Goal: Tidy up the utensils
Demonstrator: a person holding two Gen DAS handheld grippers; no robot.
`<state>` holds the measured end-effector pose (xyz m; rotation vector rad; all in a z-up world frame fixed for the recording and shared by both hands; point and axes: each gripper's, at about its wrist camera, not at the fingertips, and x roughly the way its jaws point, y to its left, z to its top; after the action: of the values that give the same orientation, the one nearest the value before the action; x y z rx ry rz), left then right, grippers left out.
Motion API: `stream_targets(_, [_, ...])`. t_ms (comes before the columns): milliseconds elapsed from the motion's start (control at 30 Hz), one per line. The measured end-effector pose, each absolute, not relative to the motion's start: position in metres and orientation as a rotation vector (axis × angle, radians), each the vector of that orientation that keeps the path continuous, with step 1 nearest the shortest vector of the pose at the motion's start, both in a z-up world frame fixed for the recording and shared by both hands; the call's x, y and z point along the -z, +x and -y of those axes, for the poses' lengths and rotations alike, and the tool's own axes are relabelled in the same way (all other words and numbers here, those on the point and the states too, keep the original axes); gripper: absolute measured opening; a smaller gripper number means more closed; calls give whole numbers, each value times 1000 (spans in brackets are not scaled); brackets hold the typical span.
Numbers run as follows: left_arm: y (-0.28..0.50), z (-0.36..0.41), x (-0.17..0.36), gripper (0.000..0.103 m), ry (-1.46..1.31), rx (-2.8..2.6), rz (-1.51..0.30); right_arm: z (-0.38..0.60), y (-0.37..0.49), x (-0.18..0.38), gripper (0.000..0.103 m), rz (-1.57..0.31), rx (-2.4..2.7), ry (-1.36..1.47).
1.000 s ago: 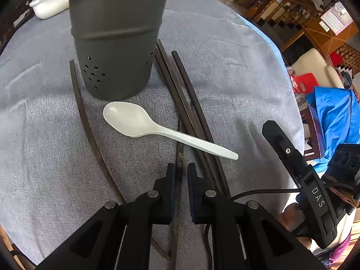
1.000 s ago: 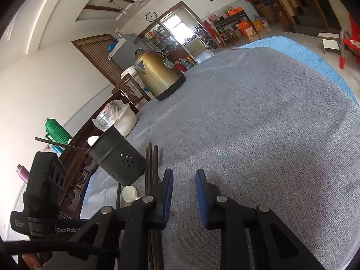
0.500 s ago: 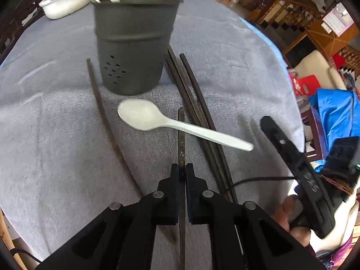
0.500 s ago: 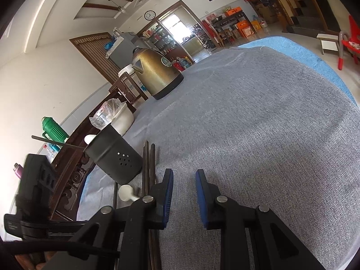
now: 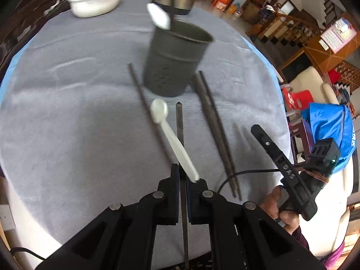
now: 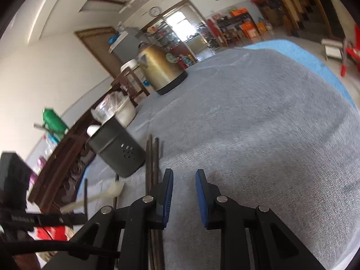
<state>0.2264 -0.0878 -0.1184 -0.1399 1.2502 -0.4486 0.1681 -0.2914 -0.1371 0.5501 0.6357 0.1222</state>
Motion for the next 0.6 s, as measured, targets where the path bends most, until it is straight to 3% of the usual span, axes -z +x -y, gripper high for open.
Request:
stream_targets(233, [219, 50, 130, 5, -214, 404, -1281, 241, 184, 112, 24, -731, -286, 488])
stream_targets(600, [209, 34, 141, 5, -258, 421, -1312, 170, 238, 121, 24, -967, -496, 561])
